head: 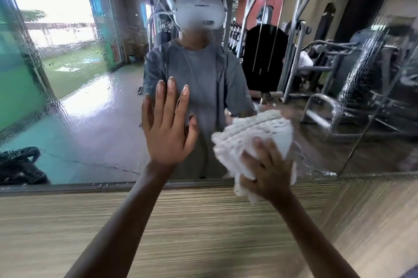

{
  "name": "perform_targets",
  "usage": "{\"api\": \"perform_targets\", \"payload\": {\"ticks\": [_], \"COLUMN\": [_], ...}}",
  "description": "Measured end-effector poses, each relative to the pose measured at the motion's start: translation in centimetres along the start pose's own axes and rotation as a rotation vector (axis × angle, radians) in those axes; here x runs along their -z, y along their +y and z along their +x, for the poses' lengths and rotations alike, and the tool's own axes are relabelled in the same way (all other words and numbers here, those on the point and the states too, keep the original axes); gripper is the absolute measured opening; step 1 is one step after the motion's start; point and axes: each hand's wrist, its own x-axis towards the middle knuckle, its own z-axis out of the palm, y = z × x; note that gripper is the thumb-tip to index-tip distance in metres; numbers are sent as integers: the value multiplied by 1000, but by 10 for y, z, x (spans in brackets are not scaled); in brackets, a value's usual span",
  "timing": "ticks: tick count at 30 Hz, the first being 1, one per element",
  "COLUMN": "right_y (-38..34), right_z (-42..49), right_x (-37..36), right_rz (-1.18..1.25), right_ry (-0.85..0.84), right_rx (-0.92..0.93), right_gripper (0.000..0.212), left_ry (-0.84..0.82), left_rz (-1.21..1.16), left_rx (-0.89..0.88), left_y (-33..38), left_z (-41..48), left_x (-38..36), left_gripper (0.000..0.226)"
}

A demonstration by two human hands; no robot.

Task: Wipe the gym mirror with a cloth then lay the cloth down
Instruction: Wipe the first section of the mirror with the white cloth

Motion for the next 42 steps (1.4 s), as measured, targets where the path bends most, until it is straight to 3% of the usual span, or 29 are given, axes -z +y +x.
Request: {"api": "perform_targets", "payload": {"ticks": [5,6,8,12,14,16,20,21,23,28,30,34,36,38,42], "right_y": [14,2,-24,-35,-10,16,31,23,0,5,29,46,34,19,20], "right_z": [74,91,101,44,16,12,90,115,143,90,77,144,190,208,167], "right_x": [13,14,12,-1,-1,8,22,25,29,28,33,52,59,58,46], "right_rz": [64,74,64,-38,-50,-26,41,83,70,-88,-50,40,58,15,-90], "right_ry": [214,239,227,47,21,18,185,210,200,11,2,93,133,137,80], "right_rx": [-763,-831,-728,-142,46,-36,-713,-804,-713,11,-22,-533,-596,-476,-42], "right_gripper": [64,67,66,63,57,53,68,70,72,81,73,73,74,74,77], "left_ry": [2,0,-6,-14,-14,-22,-48,-49,-49,-63,-80,-138,-125,-116,-76], "left_rz": [15,18,34,41,36,25,32,37,47,-17,-52,-93,-82,-34,95], "left_rx": [1,-1,-10,-24,-23,-14,15,7,-21,0,18,30,42,27,-80], "left_y": [3,3,1,-1,-1,1,5,4,2,2,3,-3,-7,-13,-26], "left_z": [0,0,-1,-1,0,0,-1,-1,0,6,10,51,82,102,104], "left_x": [0,0,0,-1,0,0,0,1,2,9,14,27,27,25,18], "left_gripper": [61,61,60,61,60,61,58,57,58,58,56,57,59,61,59]}}
